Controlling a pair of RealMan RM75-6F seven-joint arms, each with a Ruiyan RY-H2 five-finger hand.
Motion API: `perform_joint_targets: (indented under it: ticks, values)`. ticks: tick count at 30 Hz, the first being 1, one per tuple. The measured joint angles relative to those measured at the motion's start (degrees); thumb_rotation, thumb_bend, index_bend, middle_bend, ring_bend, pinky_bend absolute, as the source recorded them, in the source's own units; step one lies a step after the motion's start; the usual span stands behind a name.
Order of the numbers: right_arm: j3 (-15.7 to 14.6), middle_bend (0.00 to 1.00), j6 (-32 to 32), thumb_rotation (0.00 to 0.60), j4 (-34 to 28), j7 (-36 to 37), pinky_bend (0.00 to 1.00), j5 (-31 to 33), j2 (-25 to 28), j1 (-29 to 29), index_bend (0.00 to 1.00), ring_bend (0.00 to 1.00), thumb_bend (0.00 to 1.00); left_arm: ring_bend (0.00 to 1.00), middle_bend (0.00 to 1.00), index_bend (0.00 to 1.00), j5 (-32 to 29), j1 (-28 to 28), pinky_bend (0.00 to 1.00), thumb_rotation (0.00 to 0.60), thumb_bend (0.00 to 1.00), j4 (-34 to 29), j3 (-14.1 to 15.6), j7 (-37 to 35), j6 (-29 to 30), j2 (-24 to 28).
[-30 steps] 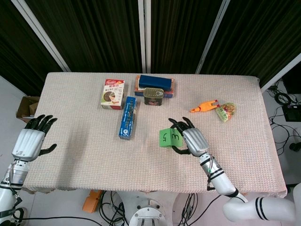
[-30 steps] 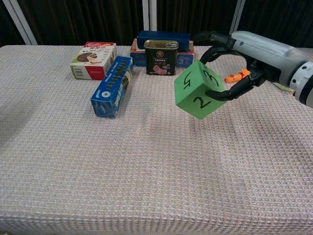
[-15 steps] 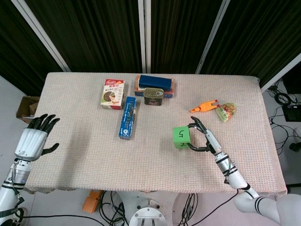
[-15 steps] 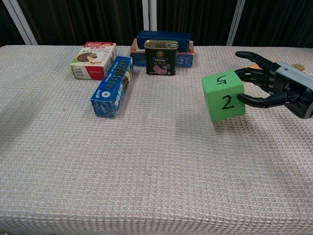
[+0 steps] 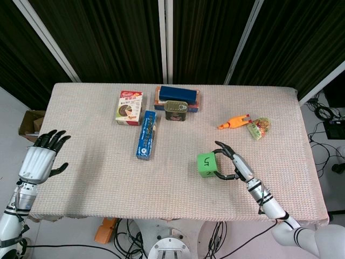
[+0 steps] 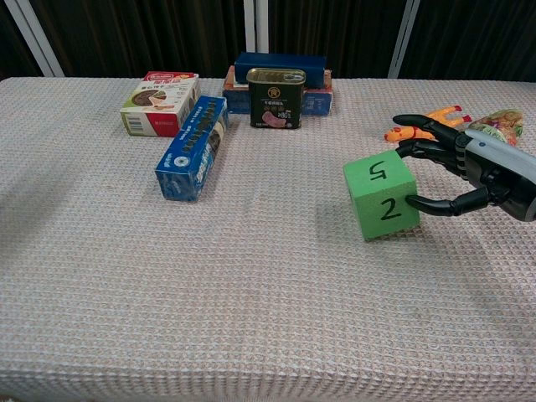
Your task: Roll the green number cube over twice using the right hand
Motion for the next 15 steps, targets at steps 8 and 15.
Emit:
perform_joint_targets:
  ticks: [8, 15]
  values:
    - [-0.50, 0.00, 2.56, 0.600, -2.87, -5.08, 0.00, -1.23, 2.57, -1.21, 0.00, 0.00, 0.00, 0.12, 0.15, 0.20, 0.20, 0.04, 0.20, 0.596, 0.17, -0.44, -0.06, -0.50, 0.26, 0.26]
    - [-0.03, 0.00, 7.03, 0.600, -11.92, -16.24, 0.00, -3.21, 8.31, -1.89, 0.00, 0.00, 0.00, 0.12, 0.15, 0.20, -0.59, 0.30, 0.20, 0.594, 0.17, -1.18, -0.21, -1.28, 0.05, 0.95]
